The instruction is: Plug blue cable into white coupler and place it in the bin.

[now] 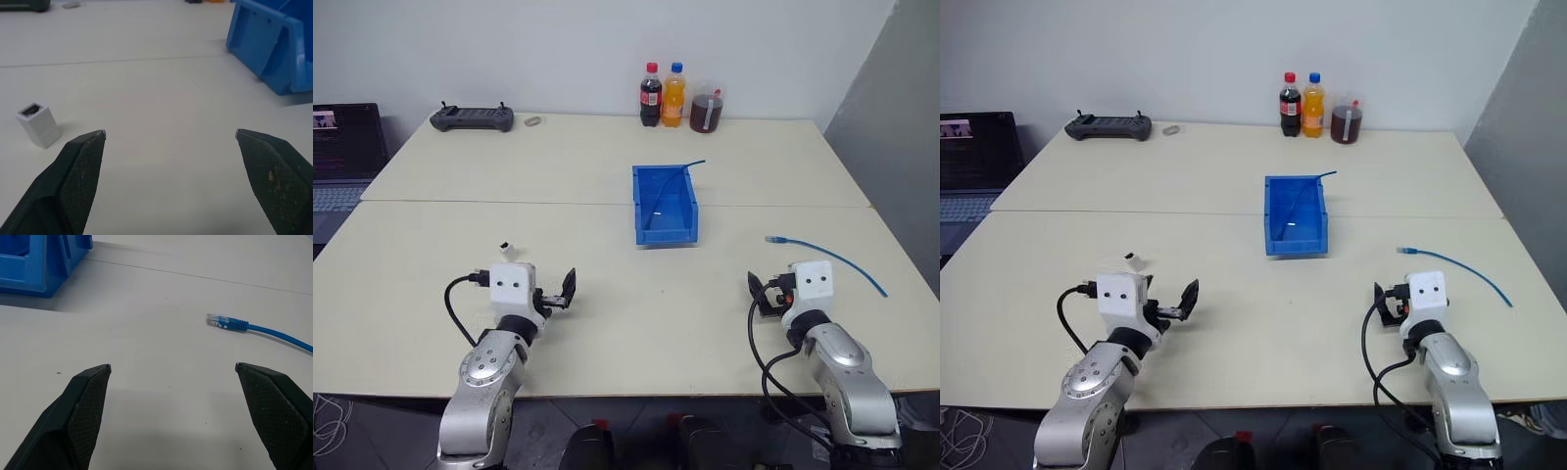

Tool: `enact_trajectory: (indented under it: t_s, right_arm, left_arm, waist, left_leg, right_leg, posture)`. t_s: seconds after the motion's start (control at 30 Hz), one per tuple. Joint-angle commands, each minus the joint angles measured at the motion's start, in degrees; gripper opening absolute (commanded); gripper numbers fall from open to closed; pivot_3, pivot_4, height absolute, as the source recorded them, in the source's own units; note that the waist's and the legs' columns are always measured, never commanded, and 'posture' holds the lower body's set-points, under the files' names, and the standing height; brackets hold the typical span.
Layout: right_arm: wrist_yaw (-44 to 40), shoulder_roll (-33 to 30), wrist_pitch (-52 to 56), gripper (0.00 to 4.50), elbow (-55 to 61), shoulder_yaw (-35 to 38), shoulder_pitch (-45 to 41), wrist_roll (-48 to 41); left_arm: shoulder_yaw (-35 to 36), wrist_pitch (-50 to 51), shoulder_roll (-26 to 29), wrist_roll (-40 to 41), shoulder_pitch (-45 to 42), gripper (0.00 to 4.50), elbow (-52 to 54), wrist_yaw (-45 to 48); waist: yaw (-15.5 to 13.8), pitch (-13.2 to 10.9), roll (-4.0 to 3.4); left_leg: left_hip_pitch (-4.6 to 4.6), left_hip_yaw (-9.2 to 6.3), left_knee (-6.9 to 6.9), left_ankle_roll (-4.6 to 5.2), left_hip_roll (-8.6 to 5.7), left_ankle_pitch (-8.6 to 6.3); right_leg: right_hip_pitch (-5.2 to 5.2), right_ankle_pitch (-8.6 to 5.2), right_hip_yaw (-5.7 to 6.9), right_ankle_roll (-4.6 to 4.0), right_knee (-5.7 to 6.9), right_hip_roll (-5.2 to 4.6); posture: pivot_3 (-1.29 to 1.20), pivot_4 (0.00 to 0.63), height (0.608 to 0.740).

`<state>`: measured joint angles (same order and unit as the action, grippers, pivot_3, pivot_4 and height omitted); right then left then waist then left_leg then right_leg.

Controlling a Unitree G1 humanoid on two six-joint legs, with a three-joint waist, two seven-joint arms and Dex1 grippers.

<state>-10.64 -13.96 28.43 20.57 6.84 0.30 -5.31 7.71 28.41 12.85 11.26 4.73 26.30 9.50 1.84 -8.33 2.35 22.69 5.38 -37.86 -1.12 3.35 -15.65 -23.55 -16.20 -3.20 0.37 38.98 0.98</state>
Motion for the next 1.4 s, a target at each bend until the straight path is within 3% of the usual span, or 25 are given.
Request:
enact_trajectory:
  t_s: [0.03,0.8,1.0,1.17,1.27,1.4]
  right_arm:
    - [0.92,-0.14,-1.19,4.34,1.58,0.98,-0.42,0.18]
    - [1.34,-0.45,-2.34,4.34,0.40,1.22,1.01,0.26]
    - [2.23,-1.36,-1.57,4.34,-0.77,4.15,0.02,-0.22]
    - [-5.05,-10.43,-2.45,4.34,-6.71,9.26,-3.78,-3.22]
    - [-12.91,-18.04,-4.35,4.34,-17.47,11.29,-9.13,-5.72]
    - [-24.53,-28.32,-11.49,4.34,-40.28,9.29,-18.95,-4.65]
  left_arm:
    - [0.13,-1.47,-0.56,-1.85,1.36,4.50,1.43,-1.97]
    - [1.12,-1.08,-3.66,-2.14,3.72,4.50,2.03,-5.42]
    - [0.09,-1.72,-2.47,-1.65,4.06,4.50,1.83,-2.56]
    - [-9.40,-2.74,5.46,0.68,-3.74,4.50,1.73,12.88]
    - [-16.52,-4.45,9.28,0.29,-10.71,4.50,-1.20,21.78]
    - [-22.65,-8.43,8.54,0.24,-21.69,4.50,-9.68,29.92]
  waist:
    - [-0.03,0.00,0.00]
    - [-0.10,0.00,0.00]
    - [-0.08,0.00,0.00]
    - [-0.35,-0.08,-0.08]
    - [-0.28,-0.10,-0.13]
    - [-0.15,-0.18,-0.28]
  left_leg:
    - [0.00,0.00,0.00,0.00,0.00,0.00]
    - [0.03,-0.09,-0.02,0.00,0.00,0.00]
    - [0.03,-0.12,-0.02,0.00,0.00,0.00]
    - [0.07,-0.22,-0.09,0.01,-0.07,0.01]
    - [0.05,-0.28,-0.12,0.09,-0.22,0.06]
    - [-0.01,-0.39,-0.02,0.13,-0.41,0.07]
  right_leg:
    - [0.00,0.00,0.00,0.00,0.00,0.00]
    - [0.01,0.00,0.08,0.00,0.00,-0.01]
    - [0.01,0.00,0.11,0.00,0.00,-0.01]
    - [0.05,0.00,0.23,0.00,-0.01,-0.04]
    - [0.14,0.01,0.29,0.00,-0.01,-0.07]
    - [0.21,0.13,0.30,-0.23,-0.04,-0.07]
  posture:
    - [0.00,0.150,0.740]
    - [0.00,0.150,0.740]
    - [0.00,0.150,0.740]
    - [0.00,0.150,0.740]
    - [0.00,0.150,0.740]
    - [0.00,0.150,0.740]
